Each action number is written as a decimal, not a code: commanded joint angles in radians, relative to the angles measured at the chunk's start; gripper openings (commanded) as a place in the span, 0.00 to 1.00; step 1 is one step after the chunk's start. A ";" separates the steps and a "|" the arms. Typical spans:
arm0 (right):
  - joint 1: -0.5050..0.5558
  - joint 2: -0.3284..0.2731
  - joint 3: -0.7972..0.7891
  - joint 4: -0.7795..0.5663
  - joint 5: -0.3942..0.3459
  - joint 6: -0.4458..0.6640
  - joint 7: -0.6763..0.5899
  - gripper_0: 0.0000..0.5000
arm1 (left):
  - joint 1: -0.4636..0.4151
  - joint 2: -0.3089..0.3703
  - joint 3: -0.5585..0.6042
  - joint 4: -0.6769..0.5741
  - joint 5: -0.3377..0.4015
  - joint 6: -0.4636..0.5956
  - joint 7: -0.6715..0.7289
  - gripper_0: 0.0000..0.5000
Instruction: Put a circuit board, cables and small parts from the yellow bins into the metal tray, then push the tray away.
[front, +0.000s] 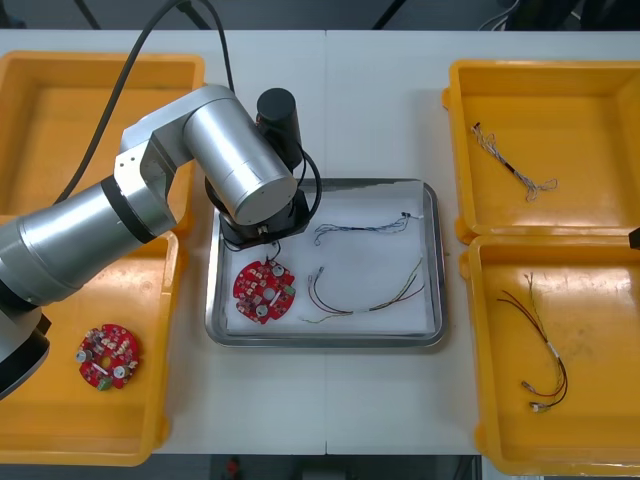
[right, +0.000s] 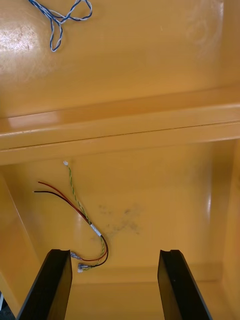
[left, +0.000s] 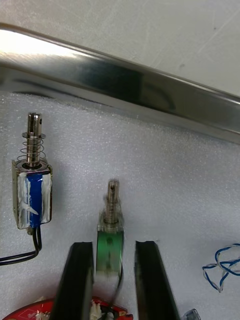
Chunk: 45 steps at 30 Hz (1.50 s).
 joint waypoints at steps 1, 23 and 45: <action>0.008 -0.006 -0.036 -0.022 0.006 0.004 -0.012 1.00 | 0.004 -0.020 -0.013 -0.004 -0.008 -0.014 0.075 0.68; 0.008 -0.006 -0.036 -0.022 0.006 0.004 -0.012 1.00 | -0.152 0.141 0.199 -0.165 0.228 0.259 0.075 1.00; -0.041 -0.049 0.067 -0.018 -0.018 0.004 0.013 1.00 | -0.082 0.653 0.363 -0.250 0.593 0.292 -0.419 1.00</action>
